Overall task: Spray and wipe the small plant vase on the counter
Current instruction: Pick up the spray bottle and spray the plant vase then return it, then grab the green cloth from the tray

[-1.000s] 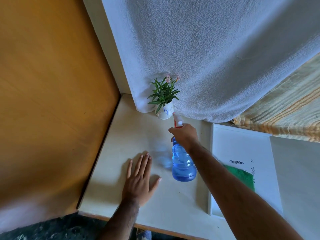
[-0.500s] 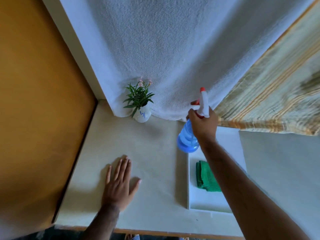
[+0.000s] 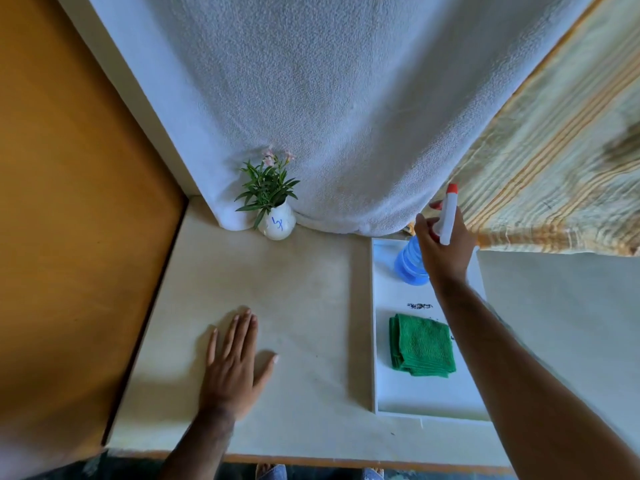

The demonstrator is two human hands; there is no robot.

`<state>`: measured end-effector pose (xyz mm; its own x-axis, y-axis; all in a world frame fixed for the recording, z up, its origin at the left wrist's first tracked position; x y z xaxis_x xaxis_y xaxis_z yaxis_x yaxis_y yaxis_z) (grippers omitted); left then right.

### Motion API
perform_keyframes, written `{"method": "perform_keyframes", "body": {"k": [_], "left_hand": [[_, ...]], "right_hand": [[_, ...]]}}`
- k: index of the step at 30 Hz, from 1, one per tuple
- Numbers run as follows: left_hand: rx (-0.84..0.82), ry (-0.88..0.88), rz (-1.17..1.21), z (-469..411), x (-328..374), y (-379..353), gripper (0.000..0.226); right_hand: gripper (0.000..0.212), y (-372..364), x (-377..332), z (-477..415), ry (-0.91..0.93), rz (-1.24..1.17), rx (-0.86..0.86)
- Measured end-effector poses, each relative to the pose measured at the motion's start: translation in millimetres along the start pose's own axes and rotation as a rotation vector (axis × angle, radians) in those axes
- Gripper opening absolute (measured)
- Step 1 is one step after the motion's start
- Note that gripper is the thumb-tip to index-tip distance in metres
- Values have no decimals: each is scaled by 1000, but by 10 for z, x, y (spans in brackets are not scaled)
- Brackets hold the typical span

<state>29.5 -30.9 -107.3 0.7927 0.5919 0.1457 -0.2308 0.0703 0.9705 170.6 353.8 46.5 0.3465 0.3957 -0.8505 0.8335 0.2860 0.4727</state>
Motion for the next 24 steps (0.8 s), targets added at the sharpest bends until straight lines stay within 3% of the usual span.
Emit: {"method": "perform_keyframes", "body": {"k": [12,19,22,24], "left_hand": [[-21,2,12,-3,-33,-4,90],[-63,15,16,-1,-61,-4,91],[-57,14,28,13,-40,2,89],[-55,17,28,11,-23,10,89]], "right_hand": [[29,-7,238,-34,-93,-69,-76],[67,167,319,447,-178,-116,-239],[85,325,535,950,-212,85,-242],[88,460,674,1301,-125,289,-388]]}}
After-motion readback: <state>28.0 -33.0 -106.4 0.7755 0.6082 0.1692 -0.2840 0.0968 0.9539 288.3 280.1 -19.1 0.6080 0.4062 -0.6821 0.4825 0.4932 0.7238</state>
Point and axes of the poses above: each hand's wrist, its own z-axis away from the middle knuckle, its own y-axis out of the back of the hand, x = y × z, the point moved 1 cm from there along -z, towards the middle knuckle, and after that the axes turned 12 degrees about -x, right-handed, at the moved point
